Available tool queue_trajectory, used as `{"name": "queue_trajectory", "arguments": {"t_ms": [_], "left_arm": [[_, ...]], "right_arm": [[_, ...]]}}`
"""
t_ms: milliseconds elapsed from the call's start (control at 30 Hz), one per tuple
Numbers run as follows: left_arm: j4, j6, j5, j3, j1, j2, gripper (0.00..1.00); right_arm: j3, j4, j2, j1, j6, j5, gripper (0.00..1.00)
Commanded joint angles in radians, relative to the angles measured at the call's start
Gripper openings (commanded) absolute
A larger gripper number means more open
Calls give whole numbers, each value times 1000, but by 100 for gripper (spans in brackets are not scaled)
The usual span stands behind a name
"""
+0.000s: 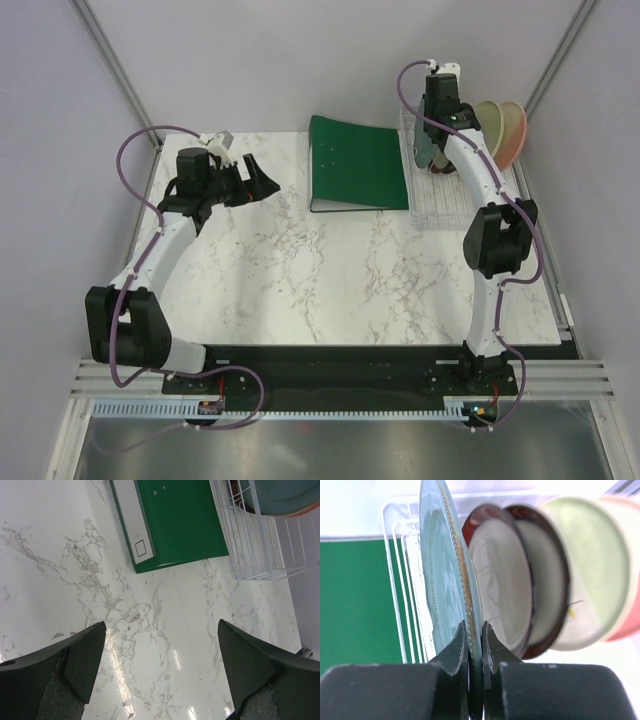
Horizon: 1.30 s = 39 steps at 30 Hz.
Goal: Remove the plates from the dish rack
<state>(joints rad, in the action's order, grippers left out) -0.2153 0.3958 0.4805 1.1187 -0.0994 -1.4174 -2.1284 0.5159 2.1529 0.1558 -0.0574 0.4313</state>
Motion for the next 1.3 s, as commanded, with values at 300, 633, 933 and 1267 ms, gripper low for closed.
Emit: {"name": "queue_trajectory", "arguments": {"t_ms": [300,633,933,1267], "left_arm": [[17,48,-16,-8,4,-28,100],[180,159,162,-17,4,-69,100],[655,506,430,-102,6,-189,100],[840,614,460,-148,-2,-230,97]], "right_arm": [[44,-200,-313,28,99,225,0],[100,2,-481,77,-105,-159,0],[369,-73,-630,120,-269,-456,0],[441,-106,-680,195,-309,-483,0]]}}
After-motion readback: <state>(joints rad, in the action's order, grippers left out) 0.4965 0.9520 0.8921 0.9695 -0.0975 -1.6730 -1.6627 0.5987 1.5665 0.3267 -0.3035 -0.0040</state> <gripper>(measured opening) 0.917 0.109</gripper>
